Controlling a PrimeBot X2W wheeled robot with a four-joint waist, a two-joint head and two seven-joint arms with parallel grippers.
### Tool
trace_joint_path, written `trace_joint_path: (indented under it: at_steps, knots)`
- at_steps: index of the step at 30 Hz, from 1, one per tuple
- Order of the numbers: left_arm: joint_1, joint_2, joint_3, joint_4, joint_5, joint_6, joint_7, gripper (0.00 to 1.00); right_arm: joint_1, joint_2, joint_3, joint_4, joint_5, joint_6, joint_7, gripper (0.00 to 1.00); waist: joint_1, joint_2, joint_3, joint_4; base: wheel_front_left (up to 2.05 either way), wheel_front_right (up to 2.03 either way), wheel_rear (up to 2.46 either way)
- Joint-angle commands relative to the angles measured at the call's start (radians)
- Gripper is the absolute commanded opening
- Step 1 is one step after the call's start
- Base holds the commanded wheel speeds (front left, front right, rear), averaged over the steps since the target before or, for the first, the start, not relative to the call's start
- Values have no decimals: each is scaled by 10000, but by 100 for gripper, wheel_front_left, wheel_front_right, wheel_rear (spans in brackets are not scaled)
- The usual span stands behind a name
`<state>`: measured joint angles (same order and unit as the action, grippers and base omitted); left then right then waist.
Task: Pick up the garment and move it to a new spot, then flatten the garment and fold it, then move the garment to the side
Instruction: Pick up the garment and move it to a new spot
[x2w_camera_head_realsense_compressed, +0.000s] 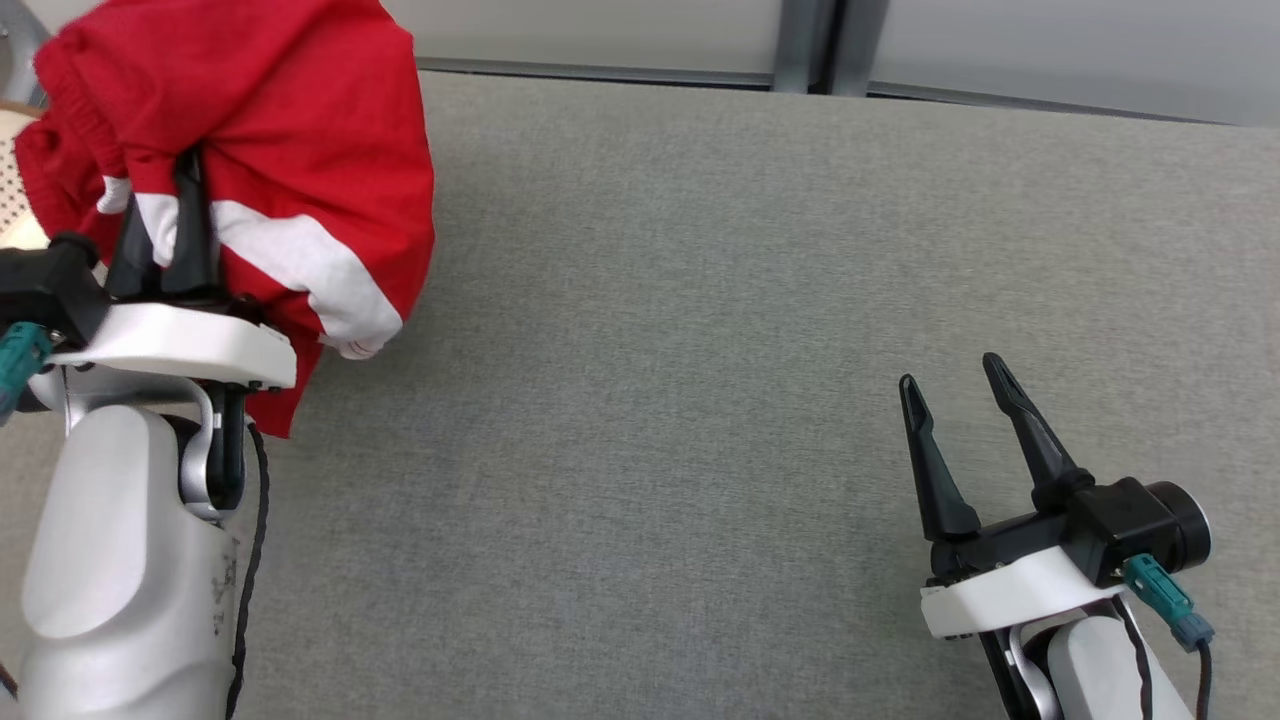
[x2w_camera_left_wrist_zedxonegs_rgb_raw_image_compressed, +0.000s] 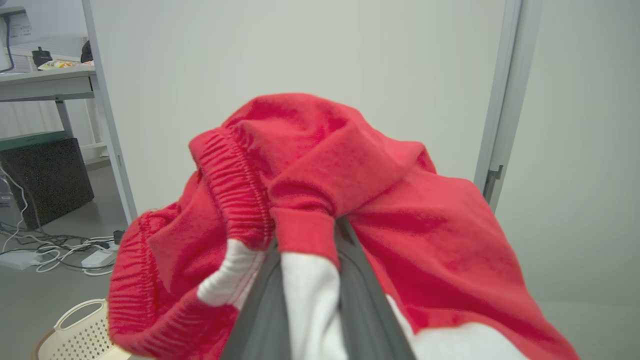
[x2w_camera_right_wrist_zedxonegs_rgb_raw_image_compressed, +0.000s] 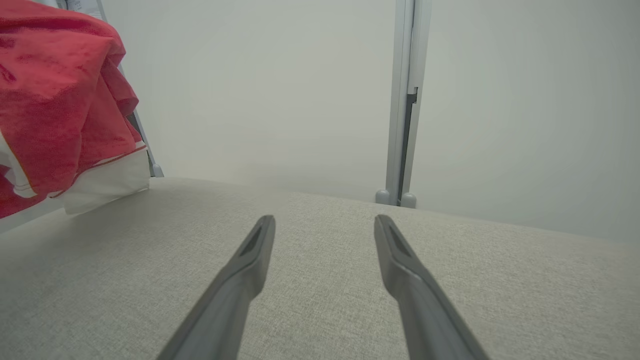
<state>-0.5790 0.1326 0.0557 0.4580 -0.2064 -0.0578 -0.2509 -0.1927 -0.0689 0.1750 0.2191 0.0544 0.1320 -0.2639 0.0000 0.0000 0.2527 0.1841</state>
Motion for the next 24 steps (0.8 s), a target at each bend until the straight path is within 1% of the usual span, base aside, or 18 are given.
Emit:
trace_joint_path:
  at_steps: [1,4,5,8,9,10,14,16,19,24]
  knots:
    - [70,61,57,-539,-137,-67,155,0,77,41,-5,21,66,-24,1,100,0,0,-402,-490,0,0,0]
    - [168,82,25,-1565,-336,-156,551,0,38,113,-17,-1,121,-24,1,100,0,0,-506,-873,0,0,0]
    - [168,82,25,-1565,-336,-156,551,0,38,113,-17,-1,121,-24,1,100,0,0,-506,-873,0,0,0]
    - [195,-27,-139,-2547,-550,-223,1073,0,-54,154,-46,-36,171,-24,1,100,0,0,-518,-1386,0,0,0]
    - [222,-51,-191,-2855,-605,-233,1236,0,-105,160,-24,-51,183,-24,1,100,0,0,-501,-1602,0,0,0]
    - [245,-128,-350,-3389,-693,-268,1549,0,-187,175,-52,-142,305,-24,1,100,0,0,-419,-2035,0,0,0]
    - [194,-394,-894,-3969,-785,-261,1951,0,-374,178,-117,-307,585,-24,1,100,0,0,-140,-2940,0,0,0]
    - [94,-533,-1263,-4001,-847,-221,2024,0,-469,176,-214,-371,691,-24,1,100,0,0,59,-3374,0,0,0]
    - [-63,-694,-1941,-3660,-1005,-125,1954,0,-595,190,-379,-481,812,-22,1,100,0,0,359,-3960,0,0,0]
    - [-242,-788,-3262,-2204,-1408,104,1631,0,-756,190,-534,-572,1033,-22,1,100,0,0,905,-4825,0,0,0]
